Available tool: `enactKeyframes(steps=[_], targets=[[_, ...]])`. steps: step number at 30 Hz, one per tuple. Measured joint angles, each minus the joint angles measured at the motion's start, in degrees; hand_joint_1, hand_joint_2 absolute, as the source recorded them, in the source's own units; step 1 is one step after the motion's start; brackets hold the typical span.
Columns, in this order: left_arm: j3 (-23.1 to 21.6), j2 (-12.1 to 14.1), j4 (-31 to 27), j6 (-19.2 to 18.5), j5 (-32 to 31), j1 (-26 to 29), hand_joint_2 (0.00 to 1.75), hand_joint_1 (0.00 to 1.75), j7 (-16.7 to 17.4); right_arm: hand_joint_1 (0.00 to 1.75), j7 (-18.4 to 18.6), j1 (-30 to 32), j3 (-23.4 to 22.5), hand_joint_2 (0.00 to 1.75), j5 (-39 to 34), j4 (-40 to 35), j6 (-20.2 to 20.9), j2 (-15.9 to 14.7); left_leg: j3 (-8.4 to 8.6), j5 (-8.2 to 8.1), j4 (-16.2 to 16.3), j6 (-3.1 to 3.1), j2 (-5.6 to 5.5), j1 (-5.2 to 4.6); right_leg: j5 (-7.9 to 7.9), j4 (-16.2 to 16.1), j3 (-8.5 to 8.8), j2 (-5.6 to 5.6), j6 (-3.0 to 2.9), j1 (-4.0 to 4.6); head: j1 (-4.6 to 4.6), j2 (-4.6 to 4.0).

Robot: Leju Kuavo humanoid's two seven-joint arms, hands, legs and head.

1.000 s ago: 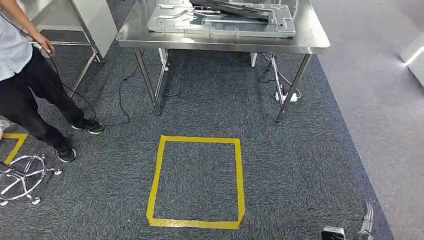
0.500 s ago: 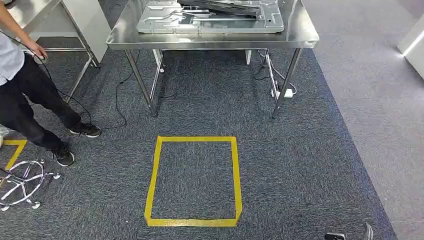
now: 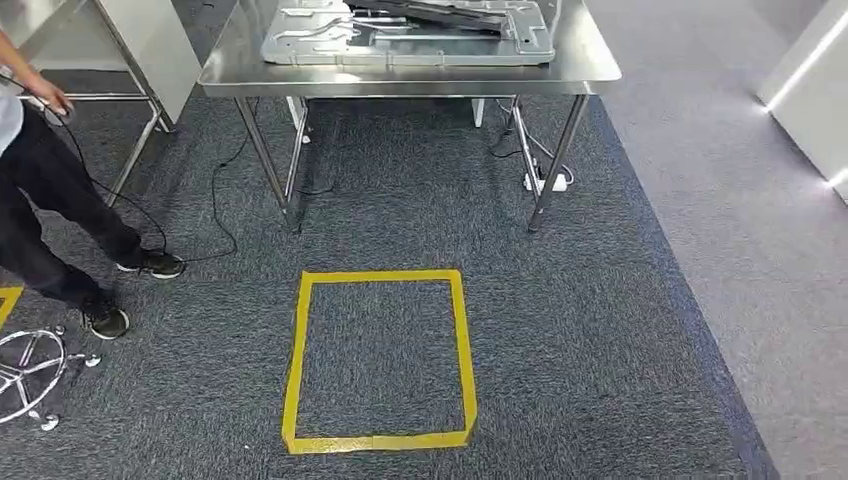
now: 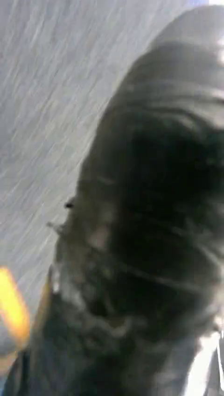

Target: Take the parts from the cabinet and place them on the table.

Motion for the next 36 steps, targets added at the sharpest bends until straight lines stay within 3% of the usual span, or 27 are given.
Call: enactKeyframes(steps=[1,2,4,5,6,7,10,11,12,14,15,16,17,20,21,24,25,26,27,29,30,31,32,33,35,36], targets=[[0.0,0.0,0.0,0.0,0.0,0.0,0.0,0.0,0.0,0.0,1.7,-0.1,-0.4,0.0,0.5,1.9,-0.1,0.0,0.01,-0.01,0.1,-0.01,0.2,0.01,0.53,0.6,-0.21,-0.1,0.12,-0.13,-0.02,0.0],[0.1,0.0,0.0,0.0,0.0,0.0,0.0,0.0,0.0,0.0,2.8,-0.1,-0.9,0.0,0.8,3.5,-0.1,0.0,0.02,-0.06,0.2,-0.08,0.3,0.02,2.26,-1.4,0.9,-0.22,0.25,-0.33,0.0,0.0],[0.1,-0.1,0.0,0.0,0.0,0.0,0.0,0.0,0.0,0.0,3.5,-0.2,-1.4,0.0,1.0,5.6,-0.2,-0.1,0.04,-0.42,0.7,-0.56,0.44,0.15,6.96,-10.8,5.92,-0.81,0.33,-0.65,0.0,0.0],[0.1,-0.1,0.0,0.0,0.0,0.0,0.0,0.0,0.0,0.0,3.5,-0.4,-1.6,0.0,1.1,6.4,-0.2,-0.1,-0.06,-0.77,1.1,-0.98,0.59,0.09,7.9,-15.1,8.21,-1.68,0.28,-0.73,0.04,0.0],[0.1,-0.1,0.0,0.0,0.0,-0.1,0.0,0.0,0.0,0.0,3.6,-0.9,-1.8,0.0,1.1,7.2,-0.2,-0.2,-0.45,-1.27,2.0,-1.5,0.7,-0.32,7.39,-16.0,8.34,-1.56,-0.08,-0.12,-0.04,0.0],[0.1,-0.1,0.0,0.0,0.0,-0.1,0.0,0.0,0.0,0.0,3.7,-1.2,-2.1,0.0,1.1,7.9,-0.2,-0.2,-0.48,-1.28,1.8,-1.7,0.82,-0.29,7.4,-15.8,8.15,-1.33,-0.56,-0.39,-0.11,0.0],[0.2,-0.1,0.0,0.1,0.0,-0.3,0.0,0.0,0.0,0.0,3.8,-1.1,-2.4,0.0,1.1,9.2,-0.2,-0.3,-0.09,-1.29,1.7,-2.56,1.0,-0.02,7.59,-16.1,8.16,-1.09,-1.64,-0.03,-0.09,0.0],[0.3,-0.1,0.0,0.1,0.0,-0.3,0.0,0.0,0.0,0.0,3.9,-1.2,-2.4,0.0,1.1,9.6,-0.3,-0.3,-0.41,-2.11,2.6,-2.92,0.48,0.21,7.79,-16.3,8.23,-1.08,-1.98,-0.26,-0.09,0.0],[0.4,-0.1,0.0,0.1,0.0,-0.3,0.0,0.0,0.0,0.0,3.9,-1.3,-2.5,0.0,1.1,9.7,-0.4,-0.5,-1.3,-3.85,4.6,-3.08,0.13,0.24,7.84,-16.3,8.16,-0.99,-2.22,-0.27,-0.13,0.0],[0.5,-0.1,0.0,0.1,0.0,-0.2,0.0,0.0,0.0,0.0,4.6,-1.4,-2.5,0.0,1.3,10.2,-0.3,-0.6,-5.3,-8.68,13.5,-3.35,-0.29,0.34,7.89,-16.3,7.97,-0.79,-2.52,-0.1,-0.13,0.0],[0.5,-0.1,0.0,0.1,0.0,-0.2,0.0,0.0,0.0,0.0,5.6,-1.5,-2.6,0.0,1.6,10.5,-0.3,-0.6,-7.09,-10.1,17.2,-3.4,-0.31,0.34,7.89,-16.2,7.89,-0.68,-2.54,0.02,-0.13,0.0],[0.7,-0.1,0.0,0.2,0.0,-0.2,0.0,0.0,0.0,0.0,8.0,-1.5,-2.8,0.0,2.0,10.9,0.2,-0.6,-8.18,-10.36,19.4,-3.4,-0.32,0.34,7.89,-16.2,7.87,-0.55,-2.54,0.12,-0.13,0.0],[0.7,-0.1,0.0,0.2,0.0,-0.1,0.0,0.0,0.0,0.0,9.6,-1.5,-2.9,0.0,1.5,11.1,0.9,-0.6,-7.93,-9.08,18.8,-3.27,-0.33,0.33,7.89,-16.2,7.92,-0.36,-2.54,0.18,-0.13,0.0],[1.0,-0.1,0.0,0.2,0.0,0.0,0.0,0.0,0.0,0.0,10.5,-1.8,-4.9,0.0,-0.7,11.6,3.3,0.4,-1.67,-1.35,5.5,-2.41,-0.99,0.28,7.88,-16.2,8.28,0.39,-2.53,0.23,-0.13,0.0],[1.0,-0.1,0.0,0.2,0.0,0.0,0.0,0.0,0.0,0.0,10.4,-1.8,-5.4,0.0,-0.8,11.7,3.8,0.7,-0.51,-1.34,2.6,-2.11,-2.06,0.13,7.86,-16.1,8.17,0.49,-2.44,0.32,-0.11,0.0],[1.0,-0.1,0.0,0.2,-0.2,-0.2,0.0,0.0,0.1,0.0,10.5,-2.1,-5.7,0.0,0.4,12.2,4.6,1.5,-0.67,-1.41,2.0,-1.8,-1.92,-0.26,8.29,-16.2,7.71,1.06,-1.42,0.12,-0.13,0.0],[1.1,-0.1,0.0,0.2,-0.2,-0.2,0.0,0.0,0.1,0.0,10.8,-2.1,-5.7,0.0,1.0,12.5,4.7,1.8,-0.57,-1.1,1.5,-1.37,-1.77,-0.29,8.45,-16.5,7.79,1.23,-1.0,0.14,-0.11,0.0],[1.1,-0.1,0.0,0.2,-0.2,-0.2,0.0,0.0,0.1,0.0,11.1,-2.1,-5.7,0.0,1.6,12.6,4.9,1.8,-0.01,-0.4,0.7,-0.77,-1.3,0.32,7.96,-15.8,7.72,0.85,-0.8,0.14,-0.11,0.0],[1.1,-0.1,0.0,0.2,-0.2,-0.2,0.0,0.0,0.0,0.0,11.2,-2.1,-5.7,0.0,2.1,12.8,5.2,1.9,-0.01,-0.24,0.4,-0.44,-1.13,0.17,6.54,-14.3,7.05,0.2,-0.73,0.17,-0.04,0.0],[1.1,-0.1,0.0,0.2,-0.2,-0.3,0.0,0.0,0.0,0.0,11.0,-2.4,-5.7,0.0,2.3,13.0,5.2,2.0,-0.19,-0.14,0.5,-0.06,-0.64,-0.01,1.86,-6.3,3.41,0.07,-0.56,0.12,-0.02,0.0],[1.1,-0.1,0.0,0.2,-0.2,-0.2,0.0,0.0,0.0,0.0,10.4,-2.4,-5.7,0.0,2.5,13.1,5.2,2.1,-0.23,-0.16,0.5,-0.03,-0.29,-0.11,0.25,-2.2,1.52,0.04,-0.42,0.09,-0.04,0.0],[1.1,-0.1,0.0,0.2,-0.2,-0.2,0.0,0.0,0.0,0.0,9.5,-2.4,-5.7,0.0,2.6,13.2,5.3,2.2,-0.27,-0.19,0.6,0.01,-0.02,-0.17,-0.18,0.4,0.35,-0.01,-0.31,0.07,-0.02,0.0],[1.1,-0.1,0.0,0.2,-0.2,-0.2,0.0,0.0,0.0,0.0,8.9,-2.3,-5.7,0.0,2.6,13.2,5.3,2.2,-0.24,-0.23,0.6,-0.02,0.23,-0.17,0.7,0.1,0.57,-0.1,-0.24,0.02,-0.04,0.0],[1.1,-0.1,0.0,0.2,-0.2,-0.2,0.0,0.0,0.0,0.0,8.6,-2.3,-5.7,0.0,2.7,13.2,5.3,2.2,-0.19,-0.32,0.7,-0.06,0.46,-0.16,2.6,-2.4,1.87,-0.24,-0.2,-0.03,-0.02,0.0],[1.1,-0.2,0.0,0.2,-0.2,-0.2,0.0,0.0,0.0,0.0,8.2,-2.4,-5.7,0.0,2.8,13.2,5.4,2.2,-0.12,-0.7,1.2,-0.48,0.84,-0.09,7.42,-11.9,6.79,-1.32,-0.26,-0.11,-0.02,0.0],[1.1,-0.2,0.0,0.2,-0.2,-0.2,0.0,0.0,0.0,0.0,8.1,-2.5,-5.7,0.0,2.8,13.2,5.6,2.2,-0.26,-1.05,1.6,-0.88,1.07,-0.25,7.08,-15.3,8.44,-2.99,-0.49,0.1,0.0,0.0]])
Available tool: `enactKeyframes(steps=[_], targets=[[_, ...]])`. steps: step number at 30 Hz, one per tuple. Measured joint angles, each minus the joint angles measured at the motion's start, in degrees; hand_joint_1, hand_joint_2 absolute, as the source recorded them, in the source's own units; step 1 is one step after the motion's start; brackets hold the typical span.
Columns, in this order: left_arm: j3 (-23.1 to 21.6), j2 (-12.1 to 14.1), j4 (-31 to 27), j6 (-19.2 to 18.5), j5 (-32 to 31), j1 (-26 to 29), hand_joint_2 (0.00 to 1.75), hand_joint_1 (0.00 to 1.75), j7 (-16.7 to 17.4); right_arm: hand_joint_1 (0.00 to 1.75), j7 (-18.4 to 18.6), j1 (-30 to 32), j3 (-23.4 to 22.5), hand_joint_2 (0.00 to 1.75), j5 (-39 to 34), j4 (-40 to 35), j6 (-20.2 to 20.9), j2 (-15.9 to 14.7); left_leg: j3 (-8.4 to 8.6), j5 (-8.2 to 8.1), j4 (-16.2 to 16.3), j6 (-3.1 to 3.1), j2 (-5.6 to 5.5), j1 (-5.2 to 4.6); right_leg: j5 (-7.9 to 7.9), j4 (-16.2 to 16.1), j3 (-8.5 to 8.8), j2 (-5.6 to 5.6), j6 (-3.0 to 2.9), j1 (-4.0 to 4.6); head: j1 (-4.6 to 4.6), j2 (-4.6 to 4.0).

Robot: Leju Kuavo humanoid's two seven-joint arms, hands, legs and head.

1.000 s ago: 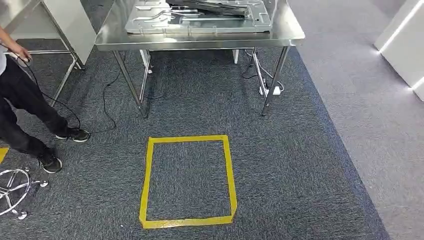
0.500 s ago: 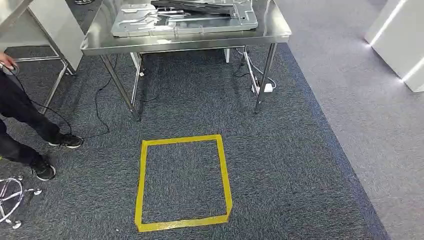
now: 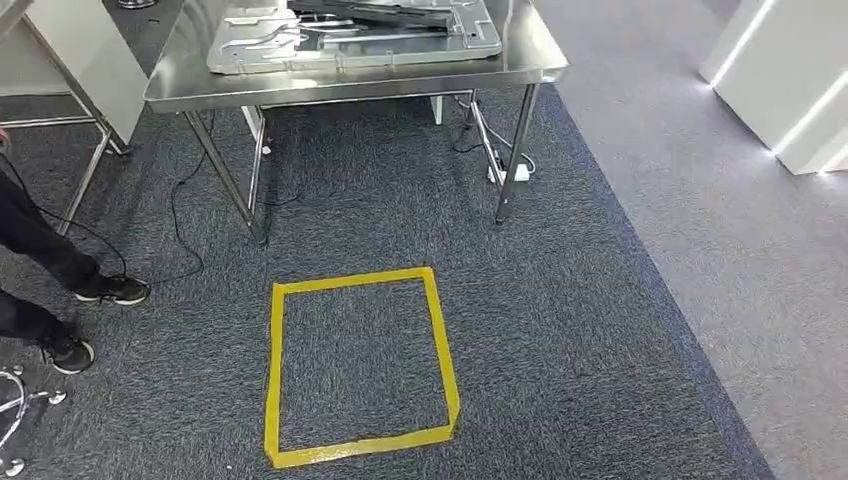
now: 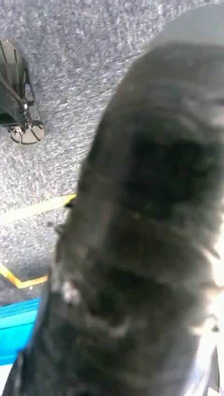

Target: Take the parts from the cabinet and place them on the table.

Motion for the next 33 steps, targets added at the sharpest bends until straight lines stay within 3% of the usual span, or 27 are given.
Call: enactKeyframes(steps=[1,4,5,6,9,10,11,12,14,15,16,18,20,21,22,24,25,26,27,29,30,31,32,33], targets=[[0.0,0.0,0.0,0.0,0.0,0.0,0.0,0.0,0.0,0.0,-0.2,-0.1,0.0,0.0,0.0,0.0,0.2,0.0,-0.23,-0.34,0.6,-0.38,0.13,-0.32,0.26,-0.4,-0.19,0.43,-0.54,0.4,-0.09,0.0],[0.0,0.0,0.0,0.0,0.1,-0.2,0.0,0.0,0.0,0.0,-0.7,-0.1,0.0,0.0,0.0,0.0,0.5,0.0,0.02,-0.29,0.3,-0.99,0.9,-0.2,0.34,-0.4,-0.44,1.35,-1.2,0.5,-0.09,0.0],[0.0,0.0,0.0,0.0,0.1,-0.2,0.0,0.0,0.0,0.0,-0.7,-0.1,0.0,0.0,0.0,0.0,0.5,0.1,-0.1,-0.64,0.6,-1.3,0.98,-0.15,0.69,-0.8,-0.31,1.54,-1.74,0.15,-0.09,0.0],[0.0,0.0,0.0,0.0,0.2,-0.2,0.0,0.0,-0.2,0.0,-0.8,-0.1,0.0,0.0,0.0,0.0,0.5,0.2,-0.52,-1.86,1.8,-1.69,-0.16,0.06,0.78,-0.9,-0.33,1.71,-1.91,0.09,-0.09,0.0],[0.3,0.0,0.0,-0.3,0.6,-0.1,0.0,0.0,-1.4,0.0,-0.2,-0.2,0.0,0.0,0.4,0.1,0.5,0.2,-5.99,-8.46,13.9,-2.24,-1.32,0.37,0.98,-0.9,-0.79,2.53,-2.42,0.2,-0.13,0.0],[0.3,0.0,0.0,-0.5,0.8,-0.1,0.0,0.0,-1.8,0.0,0.2,-0.1,0.0,0.0,0.7,0.2,0.5,0.2,-7.53,-9.27,17.1,-2.28,-1.37,0.37,1.01,-0.8,-0.9,2.89,-2.46,0.26,-0.13,0.0],[0.4,0.0,0.0,-0.6,0.9,0.0,0.0,0.0,-1.9,0.0,0.4,-0.1,0.0,0.0,1.0,0.2,0.5,0.2,-7.87,-8.59,17.7,-2.26,-1.38,0.38,1.03,-0.8,-0.89,3.32,-2.48,0.29,-0.13,0.0],[0.4,0.0,0.0,-0.7,1.0,0.0,0.0,0.0,-2.0,0.0,0.7,0.0,0.0,0.0,1.3,0.2,0.6,0.2,-6.89,-6.67,15.6,-2.1,-1.43,0.38,1.04,-0.8,-0.84,3.78,-2.47,0.3,-0.13,0.0],[0.5,0.0,0.0,-0.7,1.0,0.0,0.0,0.0,-2.1,0.0,1.3,-0.1,0.1,0.0,1.7,0.3,0.7,0.2,-2.21,-1.22,6.0,-1.53,-2.28,0.38,1.08,-0.7,-0.62,4.84,-2.41,0.31,-0.15,0.0],[0.5,0.0,0.0,-0.7,1.0,0.0,0.0,0.0,-2.1,0.0,1.7,-0.1,0.1,0.0,1.8,0.3,0.9,0.4,-0.38,-0.02,1.7,-1.2,-4.11,0.39,1.12,-0.7,-0.67,5.18,-2.33,0.17,-0.11,0.0],[0.5,0.0,0.0,-0.7,1.0,0.0,0.0,0.0,-2.1,0.0,2.4,-0.2,0.1,0.0,1.9,0.4,1.2,0.6,0.01,-0.67,0.4,-1.09,-4.87,0.27,1.24,-0.5,-0.95,5.56,-1.92,0.49,-0.11,0.0],[0.6,0.0,0.0,-0.7,1.0,-0.1,0.0,0.0,-2.3,0.0,3.5,-0.2,0.1,0.0,2.3,0.6,1.5,0.6,-0.22,-0.48,0.5,-0.97,-4.35,0.0,1.61,-0.7,-1.27,6.31,-1.22,0.09,-0.11,0.0],[0.7,0.0,0.0,-0.7,1.0,-0.1,0.0,0.0,-2.3,0.0,5.1,0.0,0.2,0.0,2.7,0.8,1.5,0.8,0.26,0.21,-0.5,-0.05,-3.56,0.25,1.9,-1.0,-1.3,6.93,-0.39,0.17,-0.13,0.0],[0.7,0.0,0.0,-0.7,1.0,-0.2,0.0,0.0,-2.3,0.0,5.8,0.0,0.2,0.0,3.0,0.8,1.5,0.8,0.48,0.67,-1.0,0.39,-2.75,0.36,1.19,-0.1,-1.46,5.17,-0.41,0.04,-0.09,0.0],[0.7,-0.1,0.0,-0.7,1.0,-0.2,0.0,0.0,-2.4,0.0,6.4,0.0,0.2,0.0,3.3,0.8,1.5,0.8,0.41,0.86,-1.2,0.8,-2.48,0.31,-0.77,2.1,-2.58,3.58,-0.34,0.22,0.02,0.0],[0.8,-0.1,0.0,-0.7,1.0,0.0,0.0,0.0,-2.3,0.0,7.1,-0.1,0.2,0.0,3.5,0.9,1.6,0.8,0.15,0.84,-1.1,0.97,-1.24,0.08,-5.53,10.9,-6.67,3.1,-0.05,0.09,0.0,0.0],[0.9,-0.1,0.0,-0.7,1.0,0.0,0.0,0.0,-2.3,0.0,7.3,-0.1,0.2,0.0,3.6,1.0,1.6,0.8,0.05,0.81,-1.1,1.0,-0.49,-0.01,-6.88,14.7,-8.41,3.05,0.11,0.02,0.0,0.0],[0.9,-0.1,0.0,-0.7,1.0,0.1,0.0,0.0,-2.3,0.0,7.4,0.0,0.2,0.0,3.6,1.1,1.7,0.8,0.02,0.79,-1.1,1.02,0.13,-0.05,-6.82,16.2,-9.01,2.94,0.22,-0.02,-0.02,0.0],[1.0,-0.1,0.0,-0.7,1.0,0.0,0.0,0.0,-2.3,0.0,7.4,0.0,0.2,0.0,3.8,1.1,1.7,0.8,0.04,0.72,-1.0,0.95,0.75,-0.06,-5.33,14.7,-8.11,2.79,0.3,-0.04,0.0,0.0],[1.0,-0.1,0.0,-0.7,1.0,-0.1,0.0,0.0,-2.2,0.0,7.4,0.1,0.2,0.0,3.9,1.1,1.7,0.8,0.33,0.44,-0.9,0.78,1.77,-0.05,-0.57,5.4,-2.91,1.63,0.19,-0.04,0.0,0.0],[1.0,-0.1,0.0,-0.7,0.9,-0.1,0.0,0.0,-2.2,0.0,7.4,0.1,0.2,0.0,4.0,1.1,1.7,0.8,0.45,0.23,-0.7,0.47,2.14,-0.11,1.0,0.8,-0.27,-0.36,0.02,0.03,0.0,0.0],[1.1,-0.1,0.0,-0.7,0.9,-0.1,0.0,0.0,-2.2,0.0,7.4,-0.1,0.3,0.0,4.1,1.1,1.8,0.9,0.31,-0.15,-0.3,0.04,2.57,-0.62,0.11,-1.0,0.31,-2.53,-0.32,0.63,0.0,0.0],[1.1,-0.1,0.0,-0.7,0.9,0.0,0.0,0.0,-2.2,0.0,7.4,-0.1,0.3,0.0,4.2,1.1,1.9,0.9,0.24,-0.32,-0.2,-0.18,2.81,-0.64,0.5,-1.0,0.14,-1.37,-0.8,0.47,-0.13,0.0],[1.2,-0.1,0.0,-0.7,0.9,-0.2,0.0,0.0,-2.3,0.0,7.4,-0.1,0.3,0.0,4.2,1.1,1.9,0.9,0.46,-0.37,-0.2,-0.34,3.33,-0.64,0.45,-0.9,-0.01,-0.93,-0.92,0.54,-0.11,0.0]])
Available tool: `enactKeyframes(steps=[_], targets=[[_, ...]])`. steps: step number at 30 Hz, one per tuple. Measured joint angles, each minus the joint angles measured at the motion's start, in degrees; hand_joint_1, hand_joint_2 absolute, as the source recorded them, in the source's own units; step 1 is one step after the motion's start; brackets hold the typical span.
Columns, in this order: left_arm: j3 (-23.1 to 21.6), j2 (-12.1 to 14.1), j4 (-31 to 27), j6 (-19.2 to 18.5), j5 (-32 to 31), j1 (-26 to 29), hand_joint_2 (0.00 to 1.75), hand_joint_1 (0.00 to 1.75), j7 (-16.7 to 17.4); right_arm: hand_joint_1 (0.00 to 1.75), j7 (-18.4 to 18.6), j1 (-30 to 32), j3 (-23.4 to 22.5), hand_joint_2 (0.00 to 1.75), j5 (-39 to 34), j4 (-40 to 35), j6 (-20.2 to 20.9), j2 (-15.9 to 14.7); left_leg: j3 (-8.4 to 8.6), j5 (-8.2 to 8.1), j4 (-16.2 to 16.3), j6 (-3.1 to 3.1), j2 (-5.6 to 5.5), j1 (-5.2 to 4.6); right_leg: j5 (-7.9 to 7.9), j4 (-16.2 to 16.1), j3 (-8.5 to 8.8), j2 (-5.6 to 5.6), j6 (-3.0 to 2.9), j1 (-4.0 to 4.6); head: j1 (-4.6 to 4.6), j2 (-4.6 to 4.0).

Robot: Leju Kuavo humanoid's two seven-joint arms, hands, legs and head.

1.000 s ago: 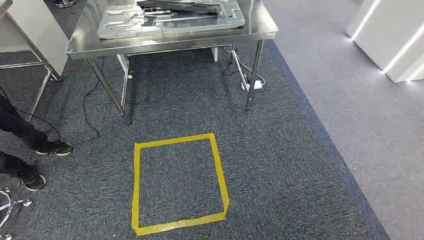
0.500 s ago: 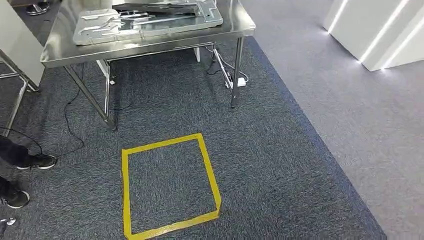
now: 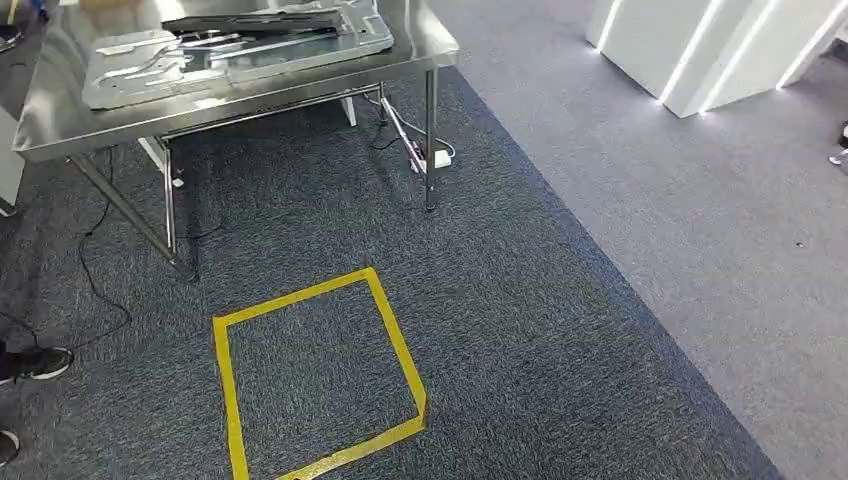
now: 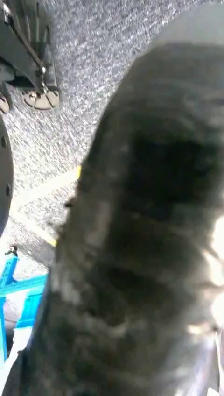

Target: Take the parts from the cabinet and place them on the table.

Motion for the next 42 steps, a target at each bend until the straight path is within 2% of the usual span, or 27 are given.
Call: enactKeyframes(steps=[2,3,4,6,8,10,12,13,14,17,18,19,20,22,23,24,25,27,28,29,33,34,35,37,38,40,42], targets=[[0.0,0.0,0.0,0.0,0.0,-0.2,0.0,0.0,0.0,0.0,0.0,0.1,0.0,0.0,0.0,0.0,0.2,0.0,0.31,-0.12,0.0,-0.49,0.94,0.03,0.19,-0.2,-0.14,1.03,-0.59,0.05,0.04,0.0],[0.0,0.0,0.0,0.0,0.0,-0.2,0.0,0.0,0.0,0.0,0.0,0.1,0.0,0.0,0.0,0.0,0.2,0.0,0.11,-0.81,0.5,-1.06,-0.11,0.34,0.46,-0.5,0.05,1.53,-0.97,-0.31,0.0,0.0],[0.1,0.0,0.0,0.0,0.0,-0.2,0.0,0.0,-0.1,0.0,0.0,0.0,0.0,0.0,0.1,0.0,0.3,0.0,-0.69,-2.64,2.7,-1.39,-2.8,0.5,0.56,-0.5,-0.01,2.08,-1.16,-0.37,-0.02,0.0],[0.1,0.0,0.0,0.0,0.0,0.0,0.0,0.0,-0.1,0.0,0.1,-0.1,0.0,0.0,0.0,0.0,0.5,0.0,-4.46,-7.17,11.0,-1.67,-4.55,0.83,0.7,-0.5,-0.26,3.12,-1.46,-0.24,-0.04,0.0],[0.1,0.0,0.0,0.0,0.1,0.2,0.0,0.0,0.0,0.0,0.2,0.0,0.1,0.0,0.1,0.0,0.5,0.0,-7.76,-9.13,17.9,-1.71,-4.73,0.92,0.72,-0.4,-0.37,4.51,-1.48,-0.1,-0.04,0.0],[0.2,0.0,0.0,0.0,0.1,0.2,0.0,0.0,0.0,0.0,0.2,0.1,0.1,0.0,0.2,0.0,0.5,0.0,-6.31,-5.44,14.4,-1.41,-4.88,0.93,0.72,-0.3,-0.2,6.0,-1.47,-0.09,-0.04,0.0],[0.2,0.0,0.0,0.0,0.1,0.2,0.0,0.0,0.0,0.0,0.2,0.0,0.1,0.0,0.2,0.0,0.5,0.0,-1.71,0.06,4.3,-0.94,-6.62,0.99,0.76,-0.3,0.09,7.5,-1.4,-0.12,-0.02,0.0],[0.2,0.0,0.0,0.0,0.1,0.3,0.0,0.0,0.0,0.0,0.2,0.0,0.1,0.0,0.2,0.0,0.6,0.0,-0.54,0.11,1.4,-0.66,-9.49,1.08,0.83,-0.3,-0.03,7.94,-1.24,-0.17,0.02,0.0],[0.2,0.0,0.0,0.0,0.1,0.3,0.0,0.0,0.0,0.0,0.3,-0.2,0.2,0.0,0.2,0.0,0.6,0.0,-0.38,0.04,0.3,-0.64,-9.69,1.09,0.96,0.0,-0.42,8.79,-0.83,0.01,-0.02,0.0],[0.2,0.0,0.0,0.0,0.1,0.0,0.0,0.0,0.1,0.0,0.4,0.2,0.2,0.0,0.2,0.0,0.7,0.1,-0.34,0.31,0.4,-0.08,-8.26,0.72,1.58,-0.4,-0.93,10.36,0.33,-0.44,0.0,0.0],[0.2,-0.1,0.0,0.0,0.2,0.0,0.0,0.0,0.1,0.0,0.4,0.3,0.2,0.0,0.2,0.0,0.7,0.1,-0.16,0.95,-0.5,0.73,-7.42,1.39,1.24,0.0,-1.05,9.92,0.56,-0.25,-0.02,0.0],[0.2,-0.1,0.0,0.0,0.2,0.0,0.0,0.0,0.1,0.0,0.4,0.3,0.2,0.0,0.2,0.0,0.7,0.1,-0.1,1.15,-0.8,1.09,-6.67,1.15,-0.03,1.4,-1.65,6.97,0.64,-0.04,0.02,0.0],[0.2,-0.1,0.0,0.0,0.2,0.1,0.0,0.0,0.0,0.0,0.5,0.2,0.2,0.0,0.2,0.0,0.7,0.1,-0.19,1.23,-0.8,1.34,-6.04,1.05,-2.39,4.7,-3.33,5.19,0.66,0.0,0.2,0.0],[0.2,-0.1,0.0,0.0,0.2,0.3,0.0,0.0,0.0,0.0,0.5,0.1,0.2,0.0,0.2,0.0,0.7,0.1,-0.38,1.17,-0.8,1.48,-4.23,0.78,-6.52,13.6,-7.49,4.09,0.97,-0.16,0.2,0.0],[0.2,-0.1,0.0,0.0,0.2,0.4,0.0,0.0,0.0,0.0,0.5,0.1,0.2,0.0,0.3,0.0,0.7,0.1,-0.48,1.12,-0.7,1.56,-3.32,0.68,-7.21,16.6,-8.92,3.91,1.11,-0.25,0.22,0.0],[0.2,-0.1,0.0,0.0,0.2,0.4,0.0,0.0,0.0,0.0,0.6,0.1,0.2,0.0,0.4,0.0,0.7,0.1,-0.47,1.09,-0.7,1.55,-2.55,0.64,-6.55,16.8,-8.9,3.79,1.19,-0.4,0.2,0.0],[0.2,-0.1,0.0,0.0,0.2,0.3,0.0,0.0,0.0,0.0,0.6,0.2,0.2,0.0,0.4,0.0,0.7,0.1,-0.45,1.0,-0.7,1.52,-1.86,0.62,-4.7,14.4,-7.51,3.56,1.29,-0.52,0.2,0.0],[0.2,-0.1,0.0,0.0,0.2,0.2,0.0,0.0,0.0,0.0,0.6,0.3,0.2,0.0,0.5,0.0,0.7,0.1,-0.2,0.68,-0.4,1.24,-0.67,0.65,0.1,3.9,-1.62,1.72,1.18,-0.55,0.22,0.0],[0.2,-0.1,0.0,0.0,0.2,0.2,0.0,0.0,0.0,0.0,0.6,0.2,0.2,0.0,0.6,0.0,0.7,0.1,-0.08,0.45,-0.2,0.95,-0.22,0.49,0.17,0.1,0.27,-0.97,0.96,-0.38,0.22,0.0],[0.2,-0.1,0.0,0.0,0.2,0.2,0.0,0.0,0.0,0.0,0.7,0.1,0.2,0.0,0.6,0.0,0.8,0.1,-0.26,0.07,0.1,0.47,0.25,0.07,0.15,-0.3,0.29,-1.36,0.48,0.15,0.18,0.0],[0.2,-0.1,0.0,0.0,0.2,-0.1,0.0,0.0,0.0,0.0,0.7,0.2,0.2,0.0,0.6,0.0,0.8,0.2,0.39,-0.33,0.1,-0.62,1.97,0.24,0.66,-0.7,0.16,1.46,-0.72,-0.17,0.11,0.0],[0.2,-0.1,0.0,0.0,0.2,-0.2,0.0,0.0,0.0,0.0,0.7,0.2,0.2,0.0,0.6,0.0,0.8,0.3,0.05,-1.35,1.3,-1.12,-1.04,0.57,0.82,-0.8,0.13,1.9,-0.9,-0.28,0.11,0.0],[0.2,-0.1,0.0,0.0,0.2,-0.2,0.0,0.0,-0.1,0.0,0.7,0.2,0.2,0.0,0.6,0.0,0.8,0.2,-1.12,-3.34,3.9,-1.34,-3.0,0.73,0.93,-0.8,0.03,2.39,-1.12,-0.35,0.09,0.0],[0.3,-0.1,0.0,0.0,0.2,0.1,0.0,0.0,0.0,0.0,0.7,0.0,0.2,0.0,0.7,0.0,0.8,0.3,-5.41,-8.07,13.3,-1.65,-4.48,1.03,1.08,-0.8,-0.22,3.63,-1.46,-0.22,0.09,0.0],[0.3,-0.1,0.0,0.0,0.2,0.2,0.0,0.0,0.0,0.0,0.7,0.0,0.2,0.0,0.7,0.0,0.8,0.3,-7.04,-9.03,16.7,-1.71,-4.66,1.05,1.09,-0.7,-0.34,4.33,-1.46,-0.2,0.11,0.0],[0.3,-0.1,0.0,0.0,0.2,0.3,0.0,0.0,0.0,0.0,0.7,0.1,0.2,0.0,0.7,0.0,0.8,0.3,-6.88,-6.71,16.0,-1.61,-4.71,1.07,1.09,-0.4,-0.36,5.81,-1.46,-0.2,0.11,0.0],[0.3,-0.1,0.0,0.0,0.2,0.3,0.0,0.0,0.0,0.0,0.7,0.1,0.2,0.0,0.7,0.0,0.8,0.3,-2.95,-1.53,7.3,-1.17,-5.49,1.1,1.11,-0.3,-0.22,7.38,-1.39,-0.22,0.09,0.0]])
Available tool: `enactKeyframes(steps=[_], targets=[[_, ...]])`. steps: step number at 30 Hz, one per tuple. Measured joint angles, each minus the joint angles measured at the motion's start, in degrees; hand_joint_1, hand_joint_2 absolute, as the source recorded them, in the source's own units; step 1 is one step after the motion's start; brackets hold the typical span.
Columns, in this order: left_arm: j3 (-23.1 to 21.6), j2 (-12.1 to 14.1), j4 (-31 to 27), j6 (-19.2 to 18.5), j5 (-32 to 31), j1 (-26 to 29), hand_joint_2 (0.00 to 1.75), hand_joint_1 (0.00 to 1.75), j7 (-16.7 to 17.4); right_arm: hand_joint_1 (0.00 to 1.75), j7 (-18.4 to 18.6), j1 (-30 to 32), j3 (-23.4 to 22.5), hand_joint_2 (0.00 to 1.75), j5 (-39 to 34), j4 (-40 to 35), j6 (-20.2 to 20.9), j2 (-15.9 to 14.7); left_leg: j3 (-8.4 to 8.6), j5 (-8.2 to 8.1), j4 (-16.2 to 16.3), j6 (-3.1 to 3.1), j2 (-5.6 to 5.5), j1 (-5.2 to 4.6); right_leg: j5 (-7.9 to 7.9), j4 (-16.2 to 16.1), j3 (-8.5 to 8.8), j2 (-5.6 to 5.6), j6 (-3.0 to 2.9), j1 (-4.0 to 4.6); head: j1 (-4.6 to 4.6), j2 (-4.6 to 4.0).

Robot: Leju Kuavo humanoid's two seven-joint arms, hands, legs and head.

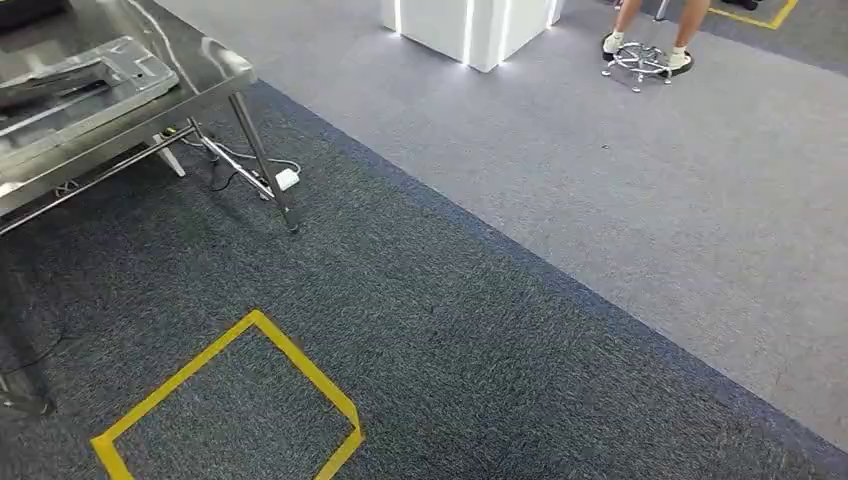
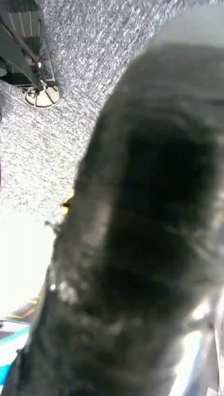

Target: Take the parts from the cabinet and place them on the table.

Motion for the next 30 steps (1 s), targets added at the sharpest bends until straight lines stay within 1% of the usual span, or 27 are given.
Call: enactKeyframes(steps=[1,2,4,5,6,7,8,9,10,11,12,13,14,15,16,17,18,20,21,22,23,24,26,27,28,29,30], targets=[[0.0,0.0,0.0,0.0,0.0,0.0,0.0,0.0,0.0,0.0,0.0,0.0,0.0,0.0,0.0,0.0,0.0,0.0,2.05,1.97,-4.5,0.23,-1.93,0.09,0.04,0.0,0.01,0.57,0.12,-0.04,0.02,0.0],[0.0,0.0,0.0,0.0,0.1,0.1,0.0,0.0,0.0,0.0,0.0,-0.1,0.0,0.0,0.0,0.0,0.0,0.0,2.62,1.41,-6.5,0.46,-4.58,0.1,0.07,0.3,-0.26,1.16,0.53,0.29,0.02,0.0],[0.1,0.0,0.0,0.0,0.2,-0.2,0.0,0.0,-0.1,0.0,0.1,-0.1,0.0,0.0,0.2,0.0,0.0,0.0,2.48,1.61,-6.5,0.69,-3.55,-0.1,0.44,0.2,-0.66,2.21,1.24,-0.07,0.04,0.0],[0.1,0.0,0.0,0.0,0.2,-0.3,0.0,0.0,-0.1,0.0,0.1,0.0,0.0,0.0,0.2,0.0,0.0,0.0,2.55,1.69,-6.6,1.01,-3.02,-0.23,0.69,-0.1,-0.7,2.81,1.65,-0.26,0.02,0.0],[0.1,0.0,0.0,0.0,0.2,-0.2,0.0,0.0,-0.1,0.0,0.1,0.2,0.0,0.0,0.2,0.1,0.0,0.0,2.82,2.11,-7.1,1.5,-2.45,0.03,0.91,-0.2,-0.89,3.4,2.06,-0.02,0.04,0.0],[0.1,0.0,0.0,0.0,0.2,-0.3,0.0,0.0,-0.1,0.0,0.2,0.2,0.0,0.0,0.2,0.1,0.0,0.0,2.88,2.59,-7.7,2.06,-1.39,0.37,0.34,0.6,-1.0,2.1,2.06,-0.28,0.09,0.0],[0.1,0.0,0.0,0.0,0.2,-0.3,0.0,0.0,-0.1,0.0,0.2,0.2,0.0,0.0,0.2,0.1,0.0,0.0,2.83,2.76,-7.9,2.4,-0.83,0.21,-1.51,2.6,-2.04,-1.3,2.17,0.15,0.35,0.0],[0.1,-0.1,0.0,0.0,0.2,-0.2,0.0,0.0,-0.1,0.0,0.2,0.1,0.0,0.0,0.2,0.1,0.0,0.0,2.67,2.79,-7.8,2.54,-0.08,0.12,-3.88,6.3,-3.78,-2.56,2.3,0.13,0.39,0.0],[0.1,-0.1,0.0,0.0,0.2,-0.1,0.0,0.0,-0.1,0.0,0.2,0.0,0.0,0.0,0.2,0.1,0.0,0.0,2.59,2.77,-7.8,2.64,0.66,0.01,-5.83,10.1,-5.51,-3.03,2.42,0.04,0.39,0.0],[0.2,-0.1,0.0,0.0,0.2,0.2,0.0,0.0,-0.1,0.0,0.2,0.0,0.0,0.0,0.2,0.1,0.1,0.0,2.48,2.74,-7.8,2.68,1.84,-0.12,-7.84,15.0,-7.77,-3.39,2.6,-0.1,0.37,0.0],[0.2,0.0,0.0,0.0,0.2,0.2,0.0,0.0,-0.1,0.0,0.2,0.0,0.0,0.0,0.3,0.1,0.2,0.0,2.38,2.7,-7.7,2.72,2.76,-0.2,-8.27,17.5,-8.86,-3.52,2.74,-0.27,0.37,0.0],[0.2,0.0,0.0,0.0,0.2,0.2,0.0,0.0,-0.1,0.0,0.3,0.1,0.0,0.0,0.3,0.1,0.2,0.0,2.37,2.63,-7.7,2.73,3.47,-0.2,-7.21,16.9,-8.44,-3.66,2.9,-0.41,0.37,0.0],[0.2,0.0,0.0,0.0,0.2,0.1,0.0,0.0,-0.1,0.0,0.3,0.2,0.0,0.0,0.3,0.1,0.3,0.0,2.41,2.5,-7.6,2.63,4.1,-0.18,-5.1,13.7,-6.58,-3.99,3.01,-0.49,0.37,0.0],[0.2,0.0,0.0,0.0,0.3,0.1,0.0,0.0,-0.1,0.0,0.3,0.3,0.0,0.0,0.3,0.1,0.4,0.0,2.54,2.36,-7.5,2.47,4.61,-0.11,-2.7,8.9,-3.84,-4.62,3.04,-0.55,0.39,0.0],[0.2,-0.1,0.0,0.0,0.3,0.1,0.0,0.0,-0.2,0.0,0.3,0.3,0.0,0.0,0.3,0.1,0.4,0.0,2.65,2.12,-7.3,2.21,5.19,-0.08,-0.47,3.2,-0.63,-5.91,2.97,-0.58,0.37,0.0],[0.2,-0.1,0.0,0.0,0.3,0.1,0.0,0.0,-0.2,0.0,0.3,0.1,0.0,0.0,0.3,0.1,0.5,0.0,2.66,1.87,-7.1,1.85,5.7,-0.3,-1.43,0.3,0.66,-8.58,2.59,-0.1,0.39,0.0],[0.2,-0.1,0.0,0.0,0.3,0.1,0.0,0.0,-0.2,0.0,0.3,0.0,0.1,0.0,0.3,0.1,0.5,0.0,2.53,1.56,-6.7,1.42,6.05,-0.6,-0.83,0.0,0.54,-7.98,2.13,-0.03,0.33,0.0],[0.2,-0.1,0.0,0.0,0.3,-0.2,0.0,0.0,-0.2,0.0,0.3,0.2,0.1,0.0,0.3,0.2,0.7,0.0,2.96,1.6,-6.9,0.98,6.91,-0.56,-0.92,0.3,0.19,-6.86,1.78,0.18,0.28,0.0],[0.2,-0.1,0.0,0.0,0.3,-0.3,0.0,0.0,-0.2,0.0,0.3,0.2,0.1,0.0,0.3,0.2,0.7,0.0,3.16,1.59,-6.9,0.67,7.4,-0.54,-0.83,0.2,0.13,-6.24,1.44,0.15,0.33,0.0],[0.2,0.0,0.0,0.0,0.3,-0.4,0.0,0.0,-0.2,0.0,0.3,0.2,0.1,0.0,0.3,0.2,0.7,0.0,2.99,1.13,-6.7,0.05,6.55,-0.32,-0.5,-0.2,0.37,-5.75,0.99,-0.2,0.31,0.0],[0.2,0.0,0.0,0.0,0.3,-0.4,0.0,0.0,-0.2,0.0,0.3,0.2,0.1,0.0,0.3,0.2,0.7,0.1,2.56,-0.18,-5.2,-0.35,3.39,-0.02,-0.37,-0.2,0.33,-5.26,0.77,-0.32,0.31,0.0],[0.3,-0.1,0.0,0.0,0.3,-0.4,0.0,0.0,-0.2,0.0,0.3,0.1,0.1,0.0,0.3,0.2,0.7,0.1,1.17,-2.39,-2.0,-0.48,1.8,0.03,-0.26,-0.2,0.18,-4.81,0.48,-0.33,0.26,0.0],[0.3,0.0,0.0,0.0,0.3,-0.1,0.0,0.0,-0.2,0.0,0.3,-0.1,0.1,0.0,0.3,0.2,0.7,0.1,-3.05,-6.74,7.2,-0.68,0.79,0.11,-0.14,-0.2,-0.13,-3.49,0.24,-0.2,0.28,0.0],[0.3,0.0,0.0,0.0,0.3,0.0,0.0,0.0,-0.2,0.0,0.3,-0.1,0.1,0.0,0.3,0.2,0.7,0.1,-4.54,-7.31,10.4,-0.76,0.73,0.11,-0.12,-0.1,-0.19,-2.72,0.22,-0.18,0.31,0.0],[0.3,0.0,0.0,0.0,0.4,0.2,0.0,0.0,-0.2,0.0,0.3,0.0,0.1,0.0,0.3,0.2,0.7,0.1,-4.83,-6.74,10.9,-0.74,0.73,0.11,-0.12,0.0,-0.18,-2.07,0.23,-0.18,0.28,0.0],[0.3,0.0,0.0,0.0,0.5,0.2,0.0,0.0,-0.2,0.0,0.3,0.0,0.1,0.0,0.3,0.2,0.7,0.1,-3.96,-4.66,8.8,-0.6,0.69,0.12,-0.1,0.1,-0.13,-1.22,0.25,-0.19,0.28,0.0],[0.3,0.0,0.0,0.0,0.5,0.2,0.0,0.0,-0.2,0.0,0.4,0.1,0.1,0.0,0.3,0.2,0.8,0.1,-2.09,-1.97,4.6,-0.35,0.49,0.12,-0.09,0.2,-0.07,-0.38,0.26,-0.21,0.28,0.0]])
